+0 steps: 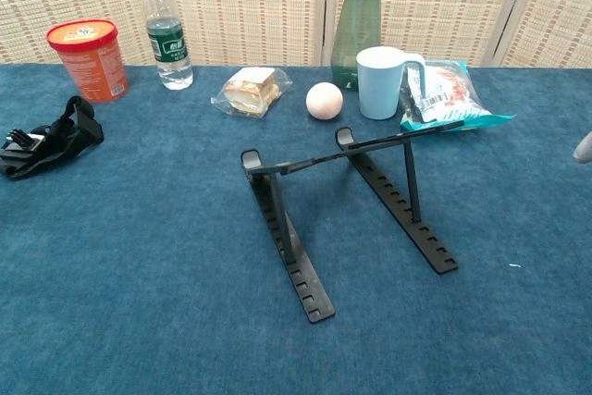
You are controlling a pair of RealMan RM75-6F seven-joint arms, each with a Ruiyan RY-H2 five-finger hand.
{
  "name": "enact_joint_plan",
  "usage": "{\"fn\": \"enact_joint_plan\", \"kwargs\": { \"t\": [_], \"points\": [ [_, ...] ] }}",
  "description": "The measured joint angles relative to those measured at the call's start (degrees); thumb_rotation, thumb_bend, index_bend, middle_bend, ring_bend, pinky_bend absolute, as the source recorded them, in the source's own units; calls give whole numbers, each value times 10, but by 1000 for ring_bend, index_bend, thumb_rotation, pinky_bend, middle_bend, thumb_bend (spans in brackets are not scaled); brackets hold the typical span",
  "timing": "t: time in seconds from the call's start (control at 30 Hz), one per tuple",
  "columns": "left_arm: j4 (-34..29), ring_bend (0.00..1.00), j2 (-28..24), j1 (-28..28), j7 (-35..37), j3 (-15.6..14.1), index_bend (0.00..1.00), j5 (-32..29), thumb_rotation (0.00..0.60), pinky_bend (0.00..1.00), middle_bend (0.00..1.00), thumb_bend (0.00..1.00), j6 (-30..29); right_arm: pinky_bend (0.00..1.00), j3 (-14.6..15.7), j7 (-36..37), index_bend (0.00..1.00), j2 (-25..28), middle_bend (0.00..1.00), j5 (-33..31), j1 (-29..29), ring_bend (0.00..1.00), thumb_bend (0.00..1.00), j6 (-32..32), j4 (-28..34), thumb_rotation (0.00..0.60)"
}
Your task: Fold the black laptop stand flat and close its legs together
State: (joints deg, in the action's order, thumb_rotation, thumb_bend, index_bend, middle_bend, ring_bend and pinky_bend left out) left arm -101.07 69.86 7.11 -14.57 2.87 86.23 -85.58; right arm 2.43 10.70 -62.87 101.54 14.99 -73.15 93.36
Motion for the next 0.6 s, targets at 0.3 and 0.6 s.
{"fn": "enact_joint_plan", "kwargs": {
  "t": [0.3,0.6],
  "points": [
    [-2,0,-3,-4,-1,-1,18,-5,600,0,0,151,-2,344,-10,22,360,-35,447,-6,78,306,183,90,-14,600],
    [4,0,-3,-6,4,-1,18,-10,600,0,0,150,-1,351,-25,40,360,-89,447,-20,146,306,184,156,-47,600]
  ]
}}
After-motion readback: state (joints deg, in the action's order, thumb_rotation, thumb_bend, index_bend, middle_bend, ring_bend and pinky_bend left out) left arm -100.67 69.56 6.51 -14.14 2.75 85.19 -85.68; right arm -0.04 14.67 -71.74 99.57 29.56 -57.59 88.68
